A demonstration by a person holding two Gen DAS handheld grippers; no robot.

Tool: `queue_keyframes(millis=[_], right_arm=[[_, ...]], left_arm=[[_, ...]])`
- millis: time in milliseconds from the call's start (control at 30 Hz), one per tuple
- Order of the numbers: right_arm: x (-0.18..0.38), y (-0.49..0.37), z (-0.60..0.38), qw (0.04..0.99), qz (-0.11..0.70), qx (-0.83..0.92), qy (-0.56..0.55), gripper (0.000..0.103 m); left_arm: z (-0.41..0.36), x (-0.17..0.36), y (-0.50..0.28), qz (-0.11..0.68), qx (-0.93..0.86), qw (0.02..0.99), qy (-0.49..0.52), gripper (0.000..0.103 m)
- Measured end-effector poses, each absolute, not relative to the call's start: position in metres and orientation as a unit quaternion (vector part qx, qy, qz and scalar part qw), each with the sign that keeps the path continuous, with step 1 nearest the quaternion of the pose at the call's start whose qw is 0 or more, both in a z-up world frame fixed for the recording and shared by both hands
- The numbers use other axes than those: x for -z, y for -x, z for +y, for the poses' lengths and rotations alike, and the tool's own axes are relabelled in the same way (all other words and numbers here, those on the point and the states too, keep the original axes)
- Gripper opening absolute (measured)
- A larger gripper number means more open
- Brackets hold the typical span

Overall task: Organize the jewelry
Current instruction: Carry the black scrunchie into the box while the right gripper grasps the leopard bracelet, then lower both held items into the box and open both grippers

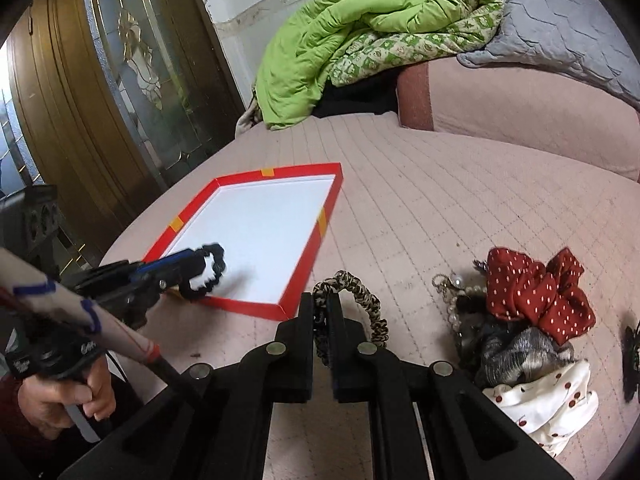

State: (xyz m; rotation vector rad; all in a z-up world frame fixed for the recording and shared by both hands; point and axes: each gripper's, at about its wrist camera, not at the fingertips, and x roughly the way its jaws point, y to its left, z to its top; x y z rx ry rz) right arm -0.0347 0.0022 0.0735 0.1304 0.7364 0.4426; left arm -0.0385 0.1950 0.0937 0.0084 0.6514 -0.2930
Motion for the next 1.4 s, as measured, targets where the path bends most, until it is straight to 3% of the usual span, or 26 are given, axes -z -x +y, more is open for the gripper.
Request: queue_keyframes(millis=[567, 1033, 1400], right_arm=[[-0.117, -0.062, 0.097, 0.896, 0.356, -0.262, -0.047, 0.007], [-0.071, -0.186, 0.162, 0.882, 0.400, -0.242, -0.054, 0.007], [-0.036, -0.218, 0.176, 0.885, 0.413, -0.212, -0.043, 0.007]], left_arm=[[0.276, -0.096, -0.085, 0.358, 0.078, 0.929, 0.059, 0.007], [0.311, -0.060, -0.167, 0.410, 0.008, 0.909, 0.071, 0.007], [0.314, -0.043, -0.183, 0.424, 0.003, 0.902, 0.080, 0.008]])
